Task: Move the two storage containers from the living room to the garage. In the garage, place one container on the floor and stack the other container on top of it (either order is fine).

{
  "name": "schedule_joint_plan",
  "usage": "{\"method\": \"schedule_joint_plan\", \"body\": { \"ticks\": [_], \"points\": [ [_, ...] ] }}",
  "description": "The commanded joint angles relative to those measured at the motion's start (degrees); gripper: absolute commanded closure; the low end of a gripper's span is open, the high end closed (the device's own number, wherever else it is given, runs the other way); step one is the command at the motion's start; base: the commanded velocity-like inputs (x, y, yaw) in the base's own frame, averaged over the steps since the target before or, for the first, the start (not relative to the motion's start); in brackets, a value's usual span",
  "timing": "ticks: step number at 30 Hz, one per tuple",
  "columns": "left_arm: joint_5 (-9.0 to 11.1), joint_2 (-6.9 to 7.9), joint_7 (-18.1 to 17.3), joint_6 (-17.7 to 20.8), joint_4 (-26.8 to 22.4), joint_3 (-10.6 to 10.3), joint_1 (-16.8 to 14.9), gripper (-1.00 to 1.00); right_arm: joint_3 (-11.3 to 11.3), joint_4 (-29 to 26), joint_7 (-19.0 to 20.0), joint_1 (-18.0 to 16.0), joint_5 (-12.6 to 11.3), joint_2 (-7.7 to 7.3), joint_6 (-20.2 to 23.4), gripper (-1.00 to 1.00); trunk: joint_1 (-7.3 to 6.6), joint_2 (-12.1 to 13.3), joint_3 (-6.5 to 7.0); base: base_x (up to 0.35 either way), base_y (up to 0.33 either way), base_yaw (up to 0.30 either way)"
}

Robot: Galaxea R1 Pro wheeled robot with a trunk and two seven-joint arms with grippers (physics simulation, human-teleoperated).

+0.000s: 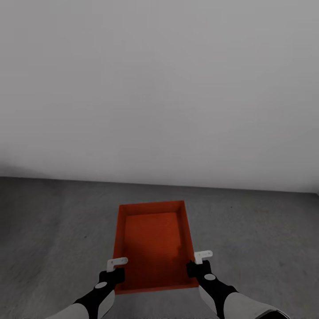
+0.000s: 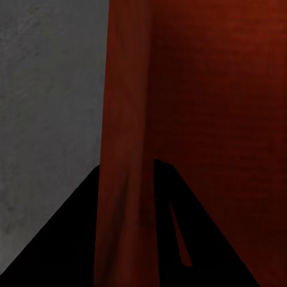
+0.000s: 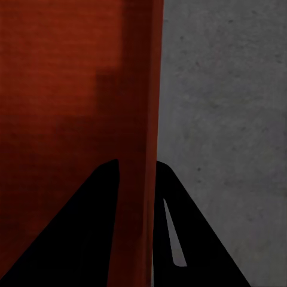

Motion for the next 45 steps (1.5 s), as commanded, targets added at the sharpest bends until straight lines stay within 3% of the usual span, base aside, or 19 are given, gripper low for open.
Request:
{"method": "schedule_joint_plan", "body": {
  "ticks": [1, 45],
  "points": [
    [0.60, -0.03, 0.19, -0.06, 0.05, 2.02, -0.02, 1.00, -3.55, -1.57, 0.11, -0.04, -1.73, 1.21, -0.05, 1.00, 0.01, -0.05, -0.15, 0.000, 0.000, 0.000],
    [0.60, -0.03, 0.19, -0.06, 0.05, 2.00, -0.02, 1.00, -3.53, -1.57, 0.11, -0.04, -1.73, 1.28, -0.04, 1.00, 0.01, -0.05, -4.26, 0.000, 0.000, 0.000]
  ]
}}
